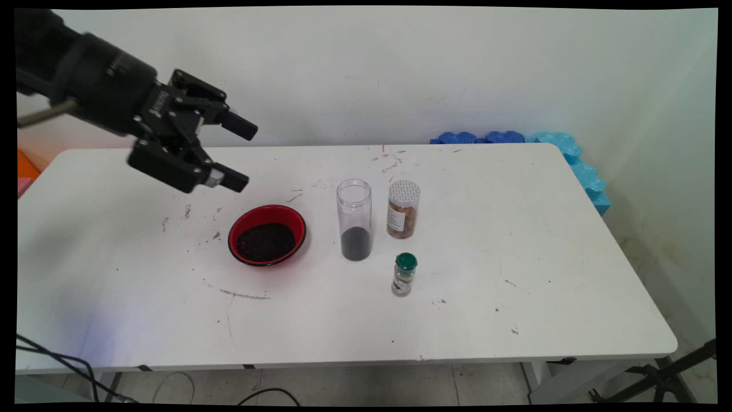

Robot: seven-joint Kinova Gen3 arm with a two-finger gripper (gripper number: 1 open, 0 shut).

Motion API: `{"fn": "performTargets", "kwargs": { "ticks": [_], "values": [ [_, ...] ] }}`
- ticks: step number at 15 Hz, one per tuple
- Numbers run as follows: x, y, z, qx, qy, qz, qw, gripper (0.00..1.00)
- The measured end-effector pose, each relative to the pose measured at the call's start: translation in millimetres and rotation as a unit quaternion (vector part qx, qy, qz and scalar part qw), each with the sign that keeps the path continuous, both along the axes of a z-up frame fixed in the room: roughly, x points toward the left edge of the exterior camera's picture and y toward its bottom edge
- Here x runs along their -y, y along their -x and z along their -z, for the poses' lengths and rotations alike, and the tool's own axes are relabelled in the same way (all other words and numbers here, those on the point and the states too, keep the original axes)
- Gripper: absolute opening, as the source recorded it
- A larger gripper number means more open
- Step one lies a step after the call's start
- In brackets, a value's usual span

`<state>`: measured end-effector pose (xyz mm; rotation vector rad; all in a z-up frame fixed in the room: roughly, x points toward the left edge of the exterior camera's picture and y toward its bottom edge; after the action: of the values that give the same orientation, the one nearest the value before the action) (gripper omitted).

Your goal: Pick up the black seasoning powder from the table

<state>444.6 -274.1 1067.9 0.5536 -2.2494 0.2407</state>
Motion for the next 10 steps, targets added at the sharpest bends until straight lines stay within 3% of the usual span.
{"fn": "performTargets", "kwargs": {
  "ticks": [10],
  "values": [
    [25.5, 2.0, 74.8, 0.016, 0.014, -0.090, 0.9957, 1.00]
  ]
}}
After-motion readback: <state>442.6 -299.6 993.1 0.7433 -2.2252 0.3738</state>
